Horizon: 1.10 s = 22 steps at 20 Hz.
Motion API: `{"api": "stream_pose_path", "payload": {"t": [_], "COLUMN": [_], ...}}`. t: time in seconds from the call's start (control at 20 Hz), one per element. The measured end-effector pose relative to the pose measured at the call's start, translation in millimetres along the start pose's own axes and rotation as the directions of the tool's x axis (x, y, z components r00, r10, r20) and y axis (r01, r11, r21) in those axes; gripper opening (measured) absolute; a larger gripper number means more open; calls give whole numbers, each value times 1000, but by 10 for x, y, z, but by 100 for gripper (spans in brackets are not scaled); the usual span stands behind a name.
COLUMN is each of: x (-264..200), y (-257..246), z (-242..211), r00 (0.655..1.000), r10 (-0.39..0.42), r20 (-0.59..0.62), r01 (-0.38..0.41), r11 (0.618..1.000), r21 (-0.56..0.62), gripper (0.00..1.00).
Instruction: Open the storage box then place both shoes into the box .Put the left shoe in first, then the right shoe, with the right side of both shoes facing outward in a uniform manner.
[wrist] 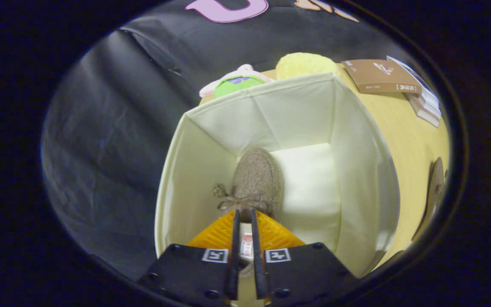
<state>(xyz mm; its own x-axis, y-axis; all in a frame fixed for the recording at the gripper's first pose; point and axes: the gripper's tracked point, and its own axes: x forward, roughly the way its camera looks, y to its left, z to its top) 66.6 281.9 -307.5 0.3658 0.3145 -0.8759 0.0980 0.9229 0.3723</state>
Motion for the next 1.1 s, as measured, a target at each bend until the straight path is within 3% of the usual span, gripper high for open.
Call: {"api": "stream_pose_path", "payload": {"t": [0.45, 0.75, 1.1], "x": [-820, -1368, -1862], "y": [51, -307, -1106], "z": [361, 573, 706], "r00": [975, 926, 884], "r10": [114, 138, 53], "r20": [190, 350, 464], "r01": [-78, -19, 128], "r11": [979, 946, 928], "r21": [-186, -323, -349], "gripper": [100, 100, 100]}}
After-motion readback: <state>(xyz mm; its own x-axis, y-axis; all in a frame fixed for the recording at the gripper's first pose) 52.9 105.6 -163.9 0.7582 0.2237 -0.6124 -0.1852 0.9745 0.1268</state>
